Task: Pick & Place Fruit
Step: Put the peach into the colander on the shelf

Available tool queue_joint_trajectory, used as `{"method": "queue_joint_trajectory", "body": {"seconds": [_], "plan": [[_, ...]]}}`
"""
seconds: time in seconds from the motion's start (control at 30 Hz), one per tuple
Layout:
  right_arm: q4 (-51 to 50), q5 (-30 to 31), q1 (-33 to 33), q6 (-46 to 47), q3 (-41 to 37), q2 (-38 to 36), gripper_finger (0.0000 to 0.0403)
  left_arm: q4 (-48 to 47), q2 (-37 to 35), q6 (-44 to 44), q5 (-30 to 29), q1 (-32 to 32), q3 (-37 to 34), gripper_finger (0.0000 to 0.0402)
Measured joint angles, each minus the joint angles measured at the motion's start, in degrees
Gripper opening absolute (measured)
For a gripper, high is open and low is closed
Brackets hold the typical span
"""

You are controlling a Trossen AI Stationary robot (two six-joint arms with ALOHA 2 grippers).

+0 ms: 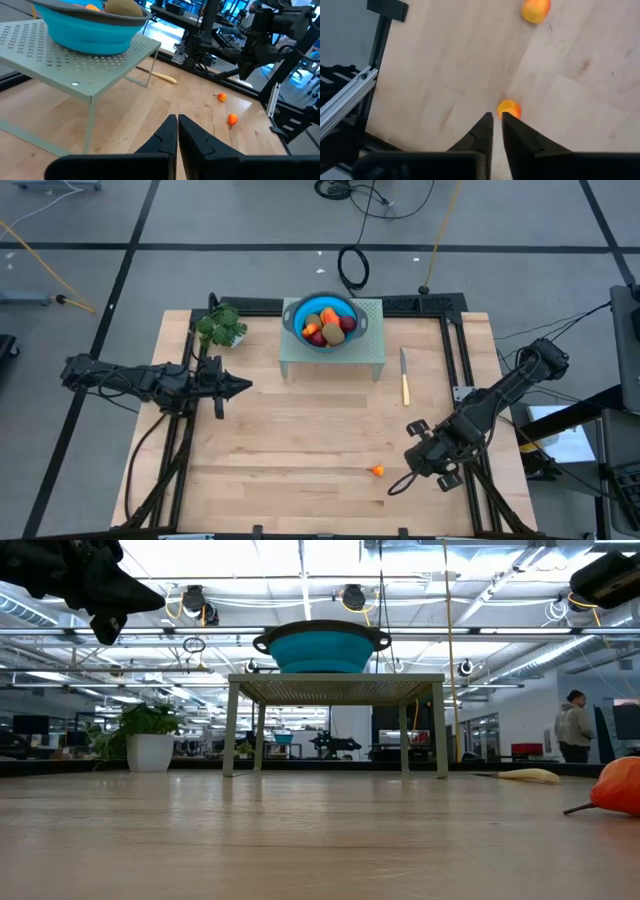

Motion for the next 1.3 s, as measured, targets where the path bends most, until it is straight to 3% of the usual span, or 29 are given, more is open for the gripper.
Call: {"method": "queue_joint_trajectory", "body": {"seconds": [0.3, 0.5, 0.83, 1.3], "plan": [[-0.04, 0.05, 0.02, -1.45, 0.0, 0.0, 0.0126, 0.02, 0.0, -0.39, 0.02, 0.0, 0.0, 0.0002], [-0.04, 0.03, 0.02, -3.91, 0.0, 0.0, 0.0164, 0.04, 0.0, -0.37, 0.02, 0.0, 0.0, 0.0015], [-0.22, 0.03, 0.02, -6.11, -0.02, 0.12, 0.0193, 0.05, -0.02, -0.17, 0.04, 0.0, 0.0, 0.0002], [0.73, -0.02, 0.09, -10.87, -4.68, 2.91, 0.0198, 0.06, 0.0, -0.22, 0.04, 0.0, 0.0, 0.0021]]}}
